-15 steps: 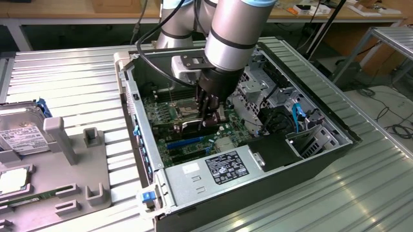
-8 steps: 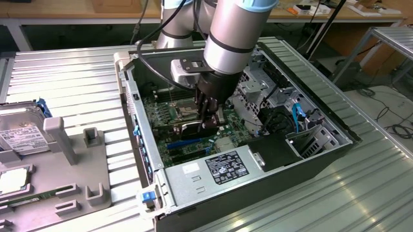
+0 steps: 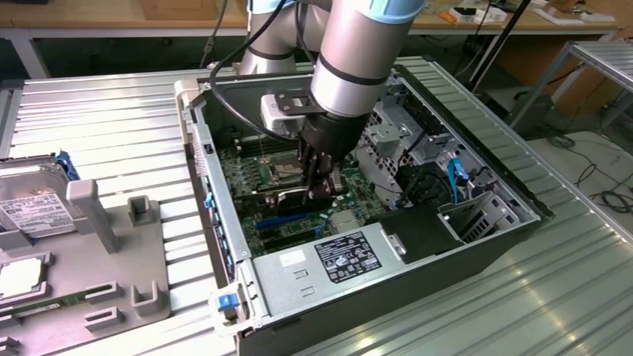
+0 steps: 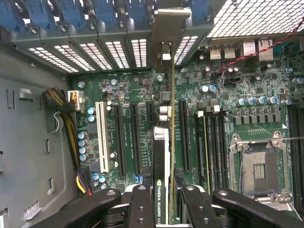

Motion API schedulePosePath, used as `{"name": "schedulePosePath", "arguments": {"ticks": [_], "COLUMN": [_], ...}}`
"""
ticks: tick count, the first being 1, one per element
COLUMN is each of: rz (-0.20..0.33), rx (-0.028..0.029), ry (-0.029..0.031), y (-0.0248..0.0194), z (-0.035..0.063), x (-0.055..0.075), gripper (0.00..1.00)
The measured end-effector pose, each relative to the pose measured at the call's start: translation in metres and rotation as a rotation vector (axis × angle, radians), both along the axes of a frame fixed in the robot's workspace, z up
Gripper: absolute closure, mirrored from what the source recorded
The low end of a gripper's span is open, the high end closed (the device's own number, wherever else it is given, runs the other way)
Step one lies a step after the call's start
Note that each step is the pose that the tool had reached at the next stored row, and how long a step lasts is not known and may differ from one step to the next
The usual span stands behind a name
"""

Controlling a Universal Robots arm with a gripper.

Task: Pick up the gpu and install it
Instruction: 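Insert the gpu into the slot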

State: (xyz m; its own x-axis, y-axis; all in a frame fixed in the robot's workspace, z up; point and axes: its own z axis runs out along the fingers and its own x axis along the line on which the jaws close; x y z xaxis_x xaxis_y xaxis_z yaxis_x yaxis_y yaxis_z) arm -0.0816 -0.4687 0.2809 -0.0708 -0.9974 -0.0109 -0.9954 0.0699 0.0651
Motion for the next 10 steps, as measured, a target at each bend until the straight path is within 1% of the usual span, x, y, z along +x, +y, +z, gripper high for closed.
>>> {"name": "schedulePosePath", "arguments": {"ticks": [4,10], "rz": [0.0,0.0], "rx": [0.0,-0.0001], "ry": [0.0,-0.0001], "y": [-0.0001,0.0003], "z": [-0.0004,-0.0055], "x": [-0.0003,-0.0003], "gripper": [0.73,0.73]}}
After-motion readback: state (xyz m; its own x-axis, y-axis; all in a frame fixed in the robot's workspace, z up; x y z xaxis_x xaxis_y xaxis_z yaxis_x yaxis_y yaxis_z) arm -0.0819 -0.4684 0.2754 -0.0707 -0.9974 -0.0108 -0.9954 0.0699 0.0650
